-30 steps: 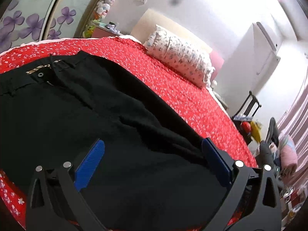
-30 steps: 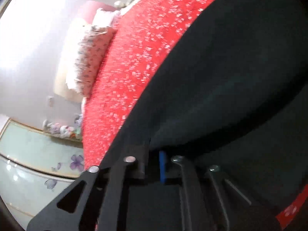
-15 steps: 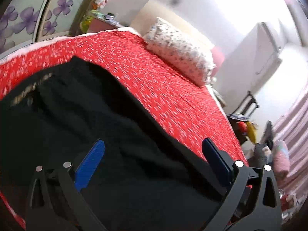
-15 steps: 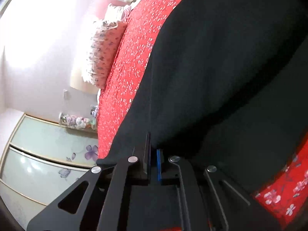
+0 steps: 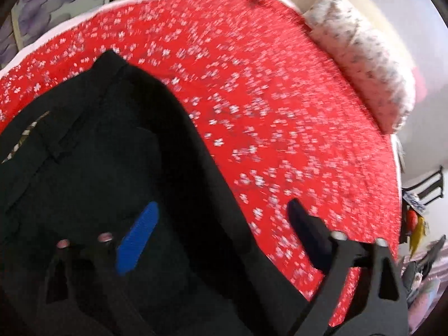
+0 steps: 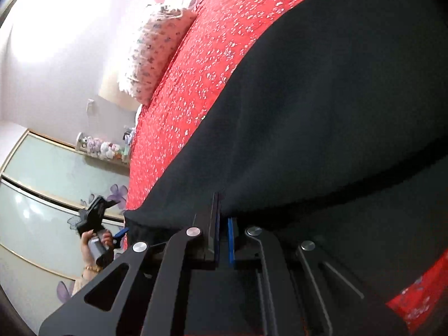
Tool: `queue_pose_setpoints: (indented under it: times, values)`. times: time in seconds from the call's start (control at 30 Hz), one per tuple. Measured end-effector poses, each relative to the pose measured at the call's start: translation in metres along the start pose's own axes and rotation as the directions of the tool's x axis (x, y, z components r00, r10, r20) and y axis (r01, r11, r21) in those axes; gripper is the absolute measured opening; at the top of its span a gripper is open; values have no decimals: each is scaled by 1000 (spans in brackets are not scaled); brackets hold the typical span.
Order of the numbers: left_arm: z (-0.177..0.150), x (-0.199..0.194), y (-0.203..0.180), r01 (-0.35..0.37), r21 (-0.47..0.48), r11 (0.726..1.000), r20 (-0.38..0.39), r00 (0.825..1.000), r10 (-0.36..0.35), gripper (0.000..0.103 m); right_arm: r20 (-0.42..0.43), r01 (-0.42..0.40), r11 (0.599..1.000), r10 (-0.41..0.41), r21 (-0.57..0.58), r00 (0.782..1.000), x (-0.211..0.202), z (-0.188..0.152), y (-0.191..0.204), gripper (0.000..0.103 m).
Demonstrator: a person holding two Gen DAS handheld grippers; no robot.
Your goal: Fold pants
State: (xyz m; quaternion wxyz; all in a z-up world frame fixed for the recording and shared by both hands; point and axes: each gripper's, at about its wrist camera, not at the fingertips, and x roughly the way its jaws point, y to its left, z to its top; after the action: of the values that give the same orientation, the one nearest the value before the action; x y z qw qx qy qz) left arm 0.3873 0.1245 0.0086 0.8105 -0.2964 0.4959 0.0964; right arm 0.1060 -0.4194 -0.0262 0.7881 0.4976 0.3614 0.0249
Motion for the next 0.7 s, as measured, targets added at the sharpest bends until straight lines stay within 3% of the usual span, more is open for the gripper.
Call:
queue_pose_setpoints:
  times: [0.13, 0.17, 0.23, 0.27, 0.37, 0.47, 0.6, 0.7]
  values:
    - [6, 19, 2, -83, 8, 997, -33, 996, 83, 52, -10, 0, 1000, 0, -12, 1000, 2, 2, 2, 4]
    - [6, 22, 6, -83, -3, 997, -35, 996, 83, 36, -11, -1, 1000, 0, -16, 1000, 1, 2, 2, 4]
    - [5, 23, 16, -15, -37, 999, -39, 999, 13, 12, -13, -3, 1000, 3, -22, 1000, 0, 2, 2, 4]
    - [3, 20, 22, 50, -64, 997, -27, 998, -52, 8, -13, -3, 1000, 3, -24, 1000, 0, 2, 2, 4]
    - [-3, 4, 24, 43, -27, 999, 12, 999, -43, 7, -7, -13, 1000, 12, -27, 1000, -1, 5, 4, 4]
    - [-13, -30, 28, 80, 1, 997, 69, 994, -80, 7, 10, -32, 999, 32, -35, 999, -4, 7, 5, 4]
    - [-32, -90, 38, 148, 55, 987, 135, 979, -154, 7, 75, -62, 995, 68, -75, 995, -20, 16, 12, 4]
    - [-56, -143, 56, 215, 97, 972, 184, 956, -230, 7, 131, -76, 991, 91, -114, 987, -36, 21, 16, 4]
